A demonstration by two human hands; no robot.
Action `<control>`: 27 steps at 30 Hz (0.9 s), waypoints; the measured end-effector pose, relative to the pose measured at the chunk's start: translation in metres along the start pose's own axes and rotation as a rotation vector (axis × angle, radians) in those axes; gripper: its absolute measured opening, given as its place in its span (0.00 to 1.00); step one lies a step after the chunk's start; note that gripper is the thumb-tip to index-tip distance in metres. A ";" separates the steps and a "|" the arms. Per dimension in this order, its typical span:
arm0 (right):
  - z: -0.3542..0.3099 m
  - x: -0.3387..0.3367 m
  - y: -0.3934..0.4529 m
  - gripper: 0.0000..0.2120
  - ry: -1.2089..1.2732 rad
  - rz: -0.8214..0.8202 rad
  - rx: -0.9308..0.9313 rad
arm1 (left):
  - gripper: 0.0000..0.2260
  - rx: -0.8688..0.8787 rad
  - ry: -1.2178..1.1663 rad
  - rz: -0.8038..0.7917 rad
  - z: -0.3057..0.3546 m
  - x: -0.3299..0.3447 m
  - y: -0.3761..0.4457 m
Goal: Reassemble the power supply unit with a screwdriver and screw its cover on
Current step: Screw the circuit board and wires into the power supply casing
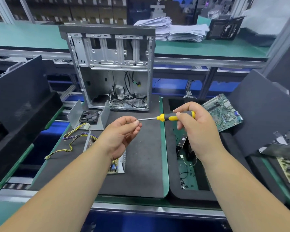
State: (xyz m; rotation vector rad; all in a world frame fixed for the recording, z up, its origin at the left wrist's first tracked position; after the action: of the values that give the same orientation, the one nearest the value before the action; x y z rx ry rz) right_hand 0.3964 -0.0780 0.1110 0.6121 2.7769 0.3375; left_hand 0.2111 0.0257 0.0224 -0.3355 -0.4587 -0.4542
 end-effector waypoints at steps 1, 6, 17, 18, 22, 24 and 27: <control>0.001 -0.002 -0.001 0.04 -0.012 -0.011 0.004 | 0.05 0.019 0.028 0.000 0.000 0.003 -0.001; 0.005 -0.015 -0.006 0.05 0.018 -0.001 0.017 | 0.06 0.093 0.031 0.005 0.004 0.011 -0.006; -0.007 -0.004 -0.012 0.05 0.092 -0.007 -0.045 | 0.05 0.197 0.085 -0.026 0.022 -0.005 -0.027; -0.009 -0.001 -0.013 0.05 0.089 -0.011 -0.049 | 0.06 0.202 0.093 -0.035 0.023 -0.007 -0.027; -0.014 0.015 -0.014 0.05 0.066 -0.002 -0.044 | 0.07 0.207 0.122 -0.060 0.028 -0.017 -0.026; -0.017 0.025 -0.015 0.05 0.058 0.002 -0.036 | 0.07 0.210 0.131 -0.069 0.034 -0.025 -0.025; -0.023 0.043 -0.016 0.05 0.031 -0.003 -0.029 | 0.07 0.221 0.134 -0.072 0.044 -0.040 -0.025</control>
State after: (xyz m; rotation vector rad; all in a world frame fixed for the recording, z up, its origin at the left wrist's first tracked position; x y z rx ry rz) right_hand 0.3455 -0.0770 0.1183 0.6003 2.7975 0.3891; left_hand 0.1518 0.0357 0.0447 -0.0751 -0.3864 -0.4877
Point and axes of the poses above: each hand's wrist, its own y-axis towards the middle knuckle, its own x-axis out of the palm, z = x × y, the point moved 9 cm from there along y, towards the middle knuckle, and after that the axes turned 3 degrees about -z, right-handed, at the moved point
